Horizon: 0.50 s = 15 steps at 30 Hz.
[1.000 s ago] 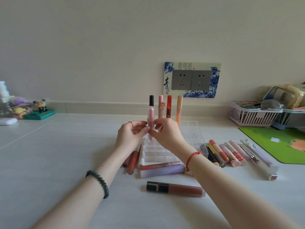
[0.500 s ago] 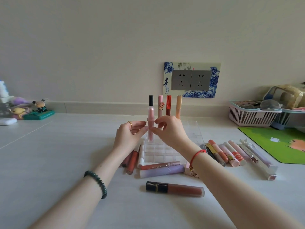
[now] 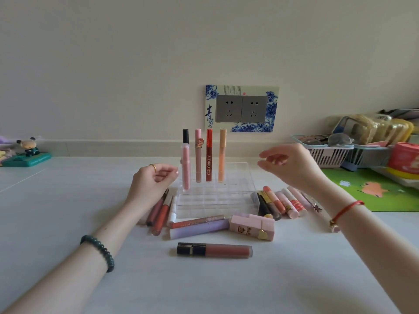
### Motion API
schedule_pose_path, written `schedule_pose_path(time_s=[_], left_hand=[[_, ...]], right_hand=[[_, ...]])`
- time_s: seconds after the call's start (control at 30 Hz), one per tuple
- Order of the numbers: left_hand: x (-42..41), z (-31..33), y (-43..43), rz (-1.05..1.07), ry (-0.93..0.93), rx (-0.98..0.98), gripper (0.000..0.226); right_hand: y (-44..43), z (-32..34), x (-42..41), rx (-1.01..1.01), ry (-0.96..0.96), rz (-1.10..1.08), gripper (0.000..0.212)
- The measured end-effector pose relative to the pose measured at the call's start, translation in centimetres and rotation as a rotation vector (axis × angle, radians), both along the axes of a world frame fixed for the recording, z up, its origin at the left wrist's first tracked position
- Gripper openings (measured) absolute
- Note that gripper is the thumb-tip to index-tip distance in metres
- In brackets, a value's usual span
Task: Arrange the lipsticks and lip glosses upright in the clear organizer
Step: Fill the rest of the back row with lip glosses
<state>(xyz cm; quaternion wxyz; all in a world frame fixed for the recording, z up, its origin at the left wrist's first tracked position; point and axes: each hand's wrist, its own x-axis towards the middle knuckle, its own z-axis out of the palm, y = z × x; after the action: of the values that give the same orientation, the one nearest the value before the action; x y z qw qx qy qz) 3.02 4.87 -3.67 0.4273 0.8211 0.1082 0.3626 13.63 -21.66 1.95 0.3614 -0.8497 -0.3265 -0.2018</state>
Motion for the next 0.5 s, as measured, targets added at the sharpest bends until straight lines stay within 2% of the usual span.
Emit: schedule_pose_path(time_s=[0.13,0.27,0.5], left_hand=[[-0.5,-0.3,0.1,0.003,0.065,0.058,0.007],[-0.6,-0.9,0.0,0.013,0.155,0.058,0.018],[-0.6,-1.4,-0.7,0.017,0.254,0.093,0.033]], right_hand=[[-4.7,-1.1,1.9,-0.047,0.056,-0.161,0.025],[-7.6,-2.8,3.2,-0.196,0.176,-0.297,0.021],[-8.5,-4.9,3.3,-0.374,0.21,-0.368,0.015]])
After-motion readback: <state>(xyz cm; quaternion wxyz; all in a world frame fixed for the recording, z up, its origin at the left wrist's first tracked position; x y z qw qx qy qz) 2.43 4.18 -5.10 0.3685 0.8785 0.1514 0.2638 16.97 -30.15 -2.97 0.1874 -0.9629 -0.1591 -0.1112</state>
